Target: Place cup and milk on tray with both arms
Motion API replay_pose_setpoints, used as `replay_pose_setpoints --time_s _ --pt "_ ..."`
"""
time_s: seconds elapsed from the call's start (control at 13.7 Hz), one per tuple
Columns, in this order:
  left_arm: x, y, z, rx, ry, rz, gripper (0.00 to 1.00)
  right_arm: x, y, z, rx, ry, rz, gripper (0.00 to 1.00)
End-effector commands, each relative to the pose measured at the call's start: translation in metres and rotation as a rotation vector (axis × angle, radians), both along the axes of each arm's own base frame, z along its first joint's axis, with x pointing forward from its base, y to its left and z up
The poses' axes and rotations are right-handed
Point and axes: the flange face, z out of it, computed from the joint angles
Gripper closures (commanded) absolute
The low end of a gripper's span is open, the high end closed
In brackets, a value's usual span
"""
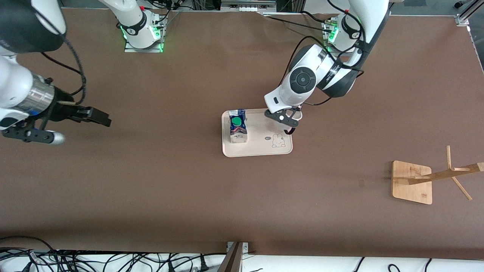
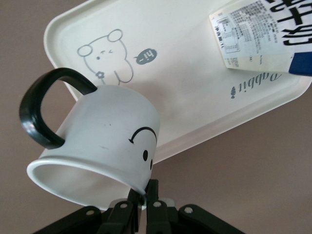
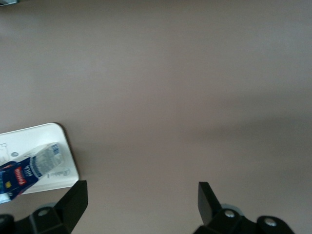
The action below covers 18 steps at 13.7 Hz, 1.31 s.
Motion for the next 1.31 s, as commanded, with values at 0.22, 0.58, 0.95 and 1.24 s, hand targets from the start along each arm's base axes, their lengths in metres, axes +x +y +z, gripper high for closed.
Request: replay_pose_setpoints --time_s 0.22,0.58,0.95,1.24 --pt "-0.003 -0.035 -0.016 -0.022 0.011 -0.04 1.0 -0.014 -0.111 -0.001 0.013 0.004 0.095 0.0" --pt "0.003 -0.031 -0.017 -0.019 0.008 -0.02 1.0 -0.042 -0.143 0.028 -0.113 0.037 0.142 0.0" --pt "0.015 -0.016 -0.019 -0.006 0.003 0.011 0.99 -0.072 -0.142 0.022 -0.119 0.065 0.143 0.0" --pt "0.016 -0.015 -0.021 -0.001 0.011 0.05 0.63 -0.071 -0.134 0.021 -0.159 0.074 0.252 0.0"
